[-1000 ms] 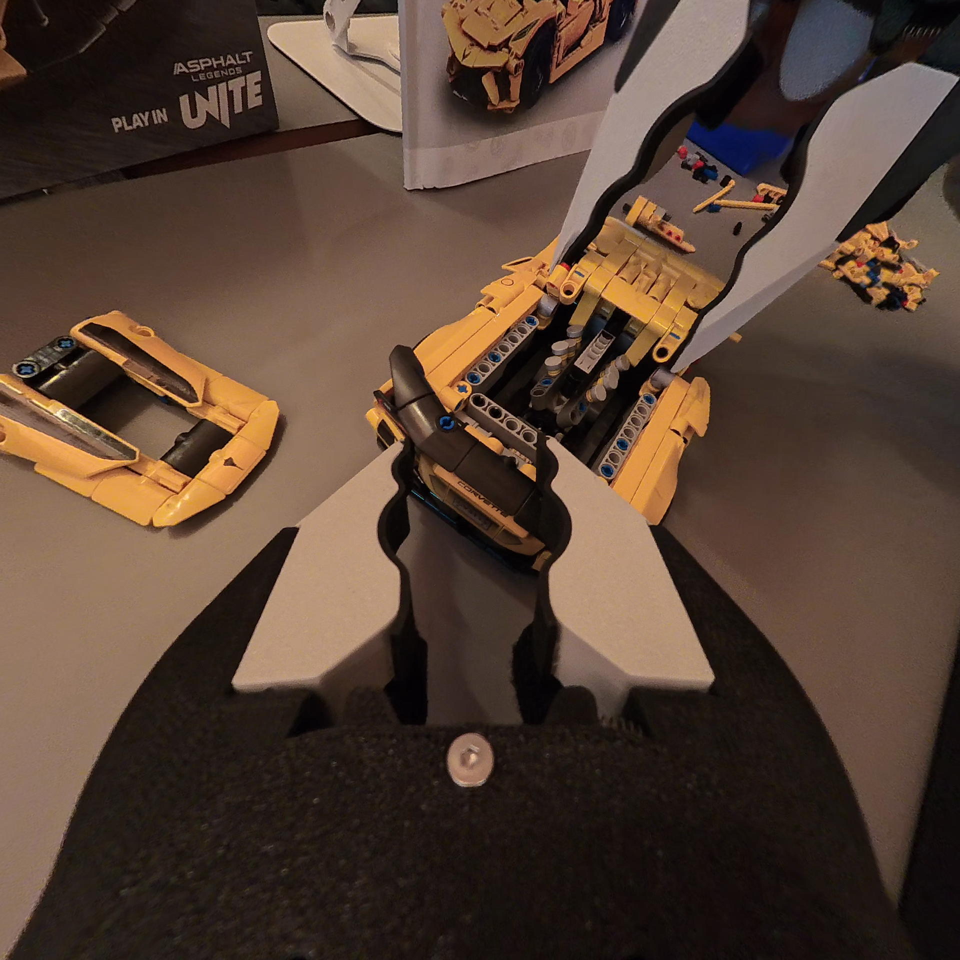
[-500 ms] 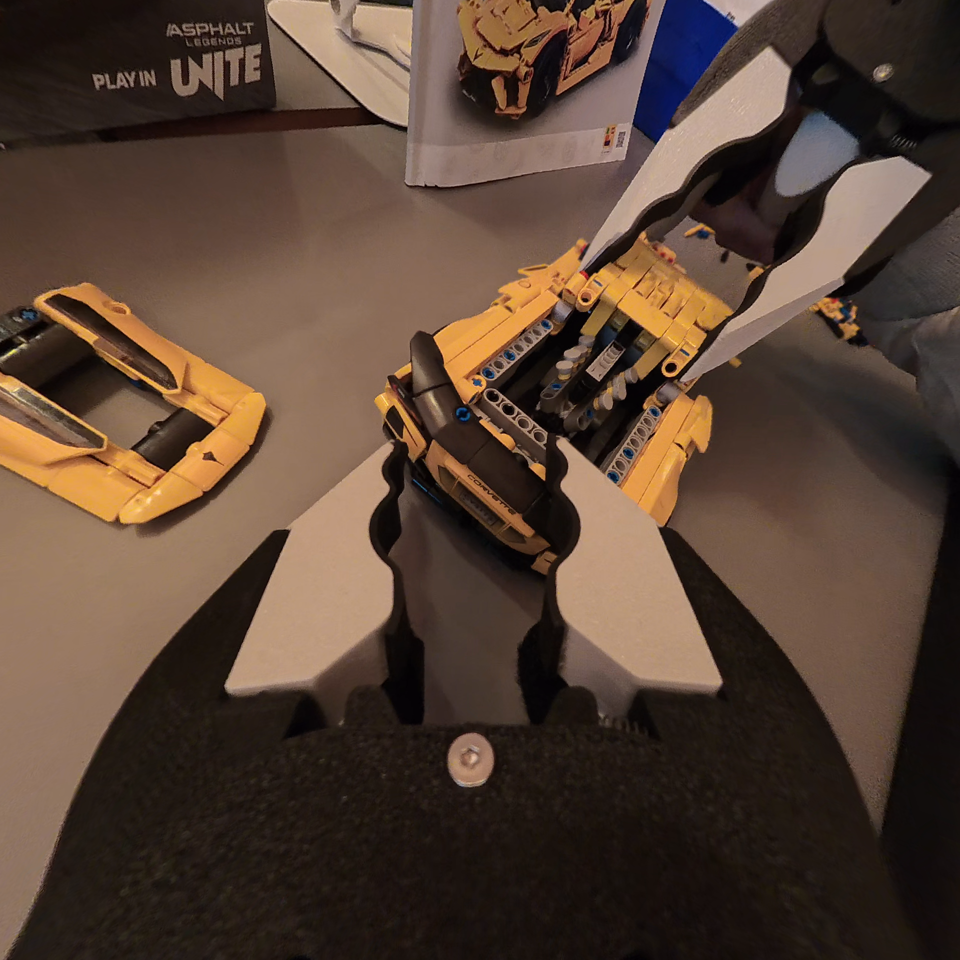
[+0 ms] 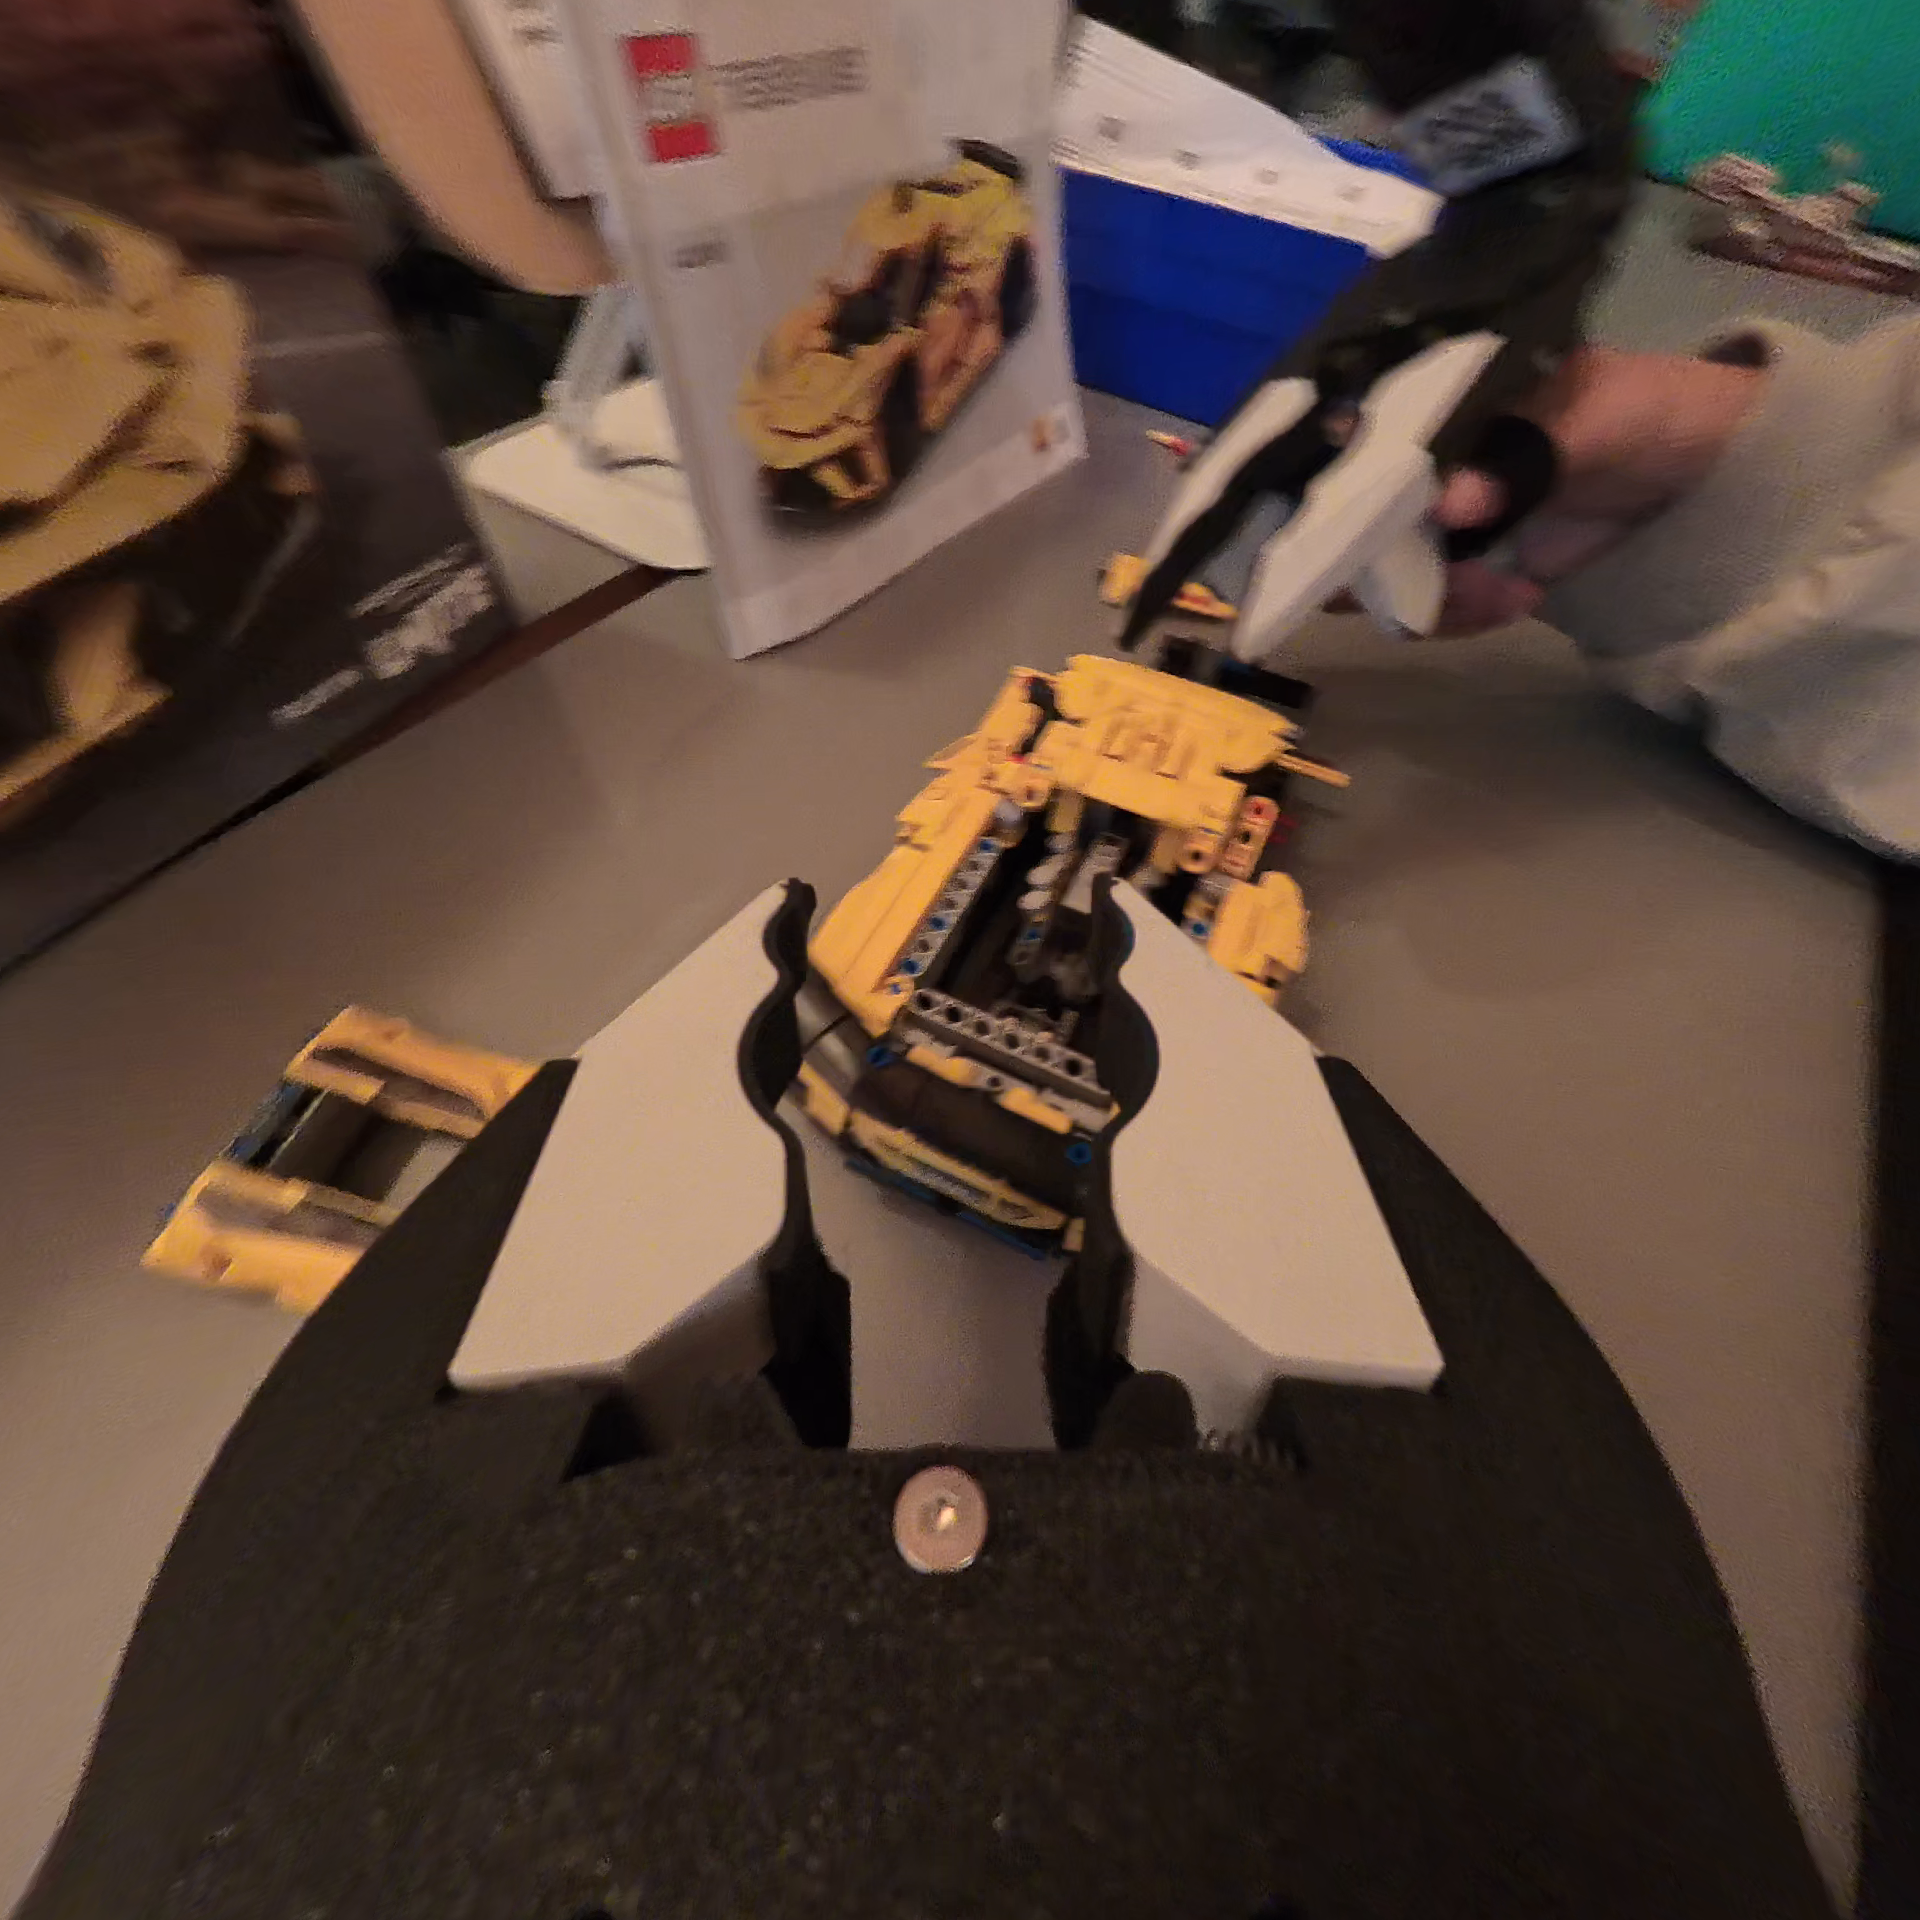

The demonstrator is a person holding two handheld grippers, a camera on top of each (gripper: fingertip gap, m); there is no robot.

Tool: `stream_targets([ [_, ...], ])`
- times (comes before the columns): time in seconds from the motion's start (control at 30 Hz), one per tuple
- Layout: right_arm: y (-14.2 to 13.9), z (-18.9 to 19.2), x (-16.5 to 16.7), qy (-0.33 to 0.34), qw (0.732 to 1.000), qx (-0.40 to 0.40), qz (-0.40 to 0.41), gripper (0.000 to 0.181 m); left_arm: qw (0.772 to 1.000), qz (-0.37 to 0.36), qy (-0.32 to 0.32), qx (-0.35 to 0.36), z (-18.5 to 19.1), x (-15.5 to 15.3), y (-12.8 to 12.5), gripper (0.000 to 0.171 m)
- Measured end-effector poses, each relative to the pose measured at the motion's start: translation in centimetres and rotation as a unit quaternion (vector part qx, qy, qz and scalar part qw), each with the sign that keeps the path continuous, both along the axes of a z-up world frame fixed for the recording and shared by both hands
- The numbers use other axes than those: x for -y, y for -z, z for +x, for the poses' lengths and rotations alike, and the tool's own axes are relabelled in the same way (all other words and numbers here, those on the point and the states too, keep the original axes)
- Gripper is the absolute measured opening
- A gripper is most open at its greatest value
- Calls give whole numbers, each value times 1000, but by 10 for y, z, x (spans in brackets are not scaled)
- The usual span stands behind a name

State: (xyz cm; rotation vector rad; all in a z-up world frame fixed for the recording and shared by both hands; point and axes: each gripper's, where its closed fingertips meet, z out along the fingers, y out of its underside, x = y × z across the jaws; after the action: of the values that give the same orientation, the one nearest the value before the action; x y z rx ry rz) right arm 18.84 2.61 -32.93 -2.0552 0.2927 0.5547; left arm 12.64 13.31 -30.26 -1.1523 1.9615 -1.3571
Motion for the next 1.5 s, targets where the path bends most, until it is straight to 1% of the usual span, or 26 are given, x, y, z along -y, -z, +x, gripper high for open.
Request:
stream_targets([
  [0.03, -5, 0, 0, 0, 999, -36, 16, 37, 999, 11, 33, -14, -1, 8, 4, 54],
  [0.1, -9, 3, 1, 3, 996, -85, 29, 31, 996, 43, 61, -40, 2, 15, 19, 54],
  [0.13, -6, 2, 2, -4, 995, -101, 21, 33, 996, 46, 57, -42, 6, 14, 24, 54],
  [0.17, -2, -2, 4, -16, 994, -112, 9, 34, 998, 35, 38, -35, 11, 11, 26, 56],
  [0.2, 2, -6, 5, -23, 993, -120, -3, 32, 999, 17, 18, -25, 15, 7, 26, 65],
  [0.27, 7, -12, 5, -33, 992, -124, -13, 30, 1000, -1, -4, -24, 18, -1, 32, 68],
  [0.37, 10, -14, -1, -22, 991, -131, -20, 26, 999, -33, -1, -36, 15, 2, 37, 70],
  [0.4, 10, -11, -3, -9, 991, -129, -22, 23, 998, -33, 2, -49, 13, 4, 42, 70],
  [0.47, 3, -6, -5, 10, 990, -138, -4, 21, 998, -8, 0, -64, 12, 4, 52, 70],
  [0.5, -5, -4, -5, 13, 988, -151, 16, 21, 998, 16, -8, -59, 13, 2, 57, 64],
  [0.53, -11, -4, -5, 15, 987, -155, 24, 23, 998, 32, -11, -49, 14, 3, 58, 60],
  [0.57, -8, -3, -4, 21, 991, -133, 8, 20, 998, 38, -16, -49, 15, 4, 57, 59],
  [0.6, -4, 0, -2, 25, 994, -106, 0, 12, 998, 40, -18, -51, 15, 4, 57, 59],
  [0.63, -2, 1, -2, 23, 995, -95, 1, 13, 998, 42, -20, -52, 16, 4, 57, 58],
  [0.73, 2, -1, 1, 9, 989, -148, 4, 11, 997, 44, -34, -54, 17, 1, 55, 51],
  [0.83, 5, -1, 2, -5, 978, -208, 18, 8, 997, 36, -36, -49, 17, 0, 52, 49],
  [0.9, 9, -1, 1, -7, 973, -231, 25, 8, 998, 21, -37, -48, 16, 0, 50, 48],
  [0.97, 10, -2, -1, -11, 970, -242, 29, 8, 998, 8, -44, -50, 16, -2, 49, 43],
  [1.03, 10, -4, -4, -14, 972, -233, 32, 8, 997, 7, -49, -51, 16, -6, 50, 40],
  [1.1, 9, -6, -7, -22, 972, -230, 45, 8, 997, 19, -61, -48, 16, -12, 51, 32],
  [1.17, 6, -7, -11, -30, 976, -206, 58, 8, 996, 35, -70, -45, 15, -16, 52, 26],
  [1.23, 2, -6, -13, -30, 983, -172, 64, 8, 995, 44, -74, -43, 15, -17, 52, 25],
  [1.3, 0, -5, -14, -31, 985, -155, 67, 8, 996, 37, -76, -43, 16, -16, 53, 25],
  [1.43, 7, -3, -10, -34, 976, -204, 64, 8, 996, 28, -72, -43, 17, -14, 51, 25],
  [1.5, 8, -2, -9, -28, 977, -204, 52, 9, 996, 32, -70, -42, 17, -14, 51, 26],
])
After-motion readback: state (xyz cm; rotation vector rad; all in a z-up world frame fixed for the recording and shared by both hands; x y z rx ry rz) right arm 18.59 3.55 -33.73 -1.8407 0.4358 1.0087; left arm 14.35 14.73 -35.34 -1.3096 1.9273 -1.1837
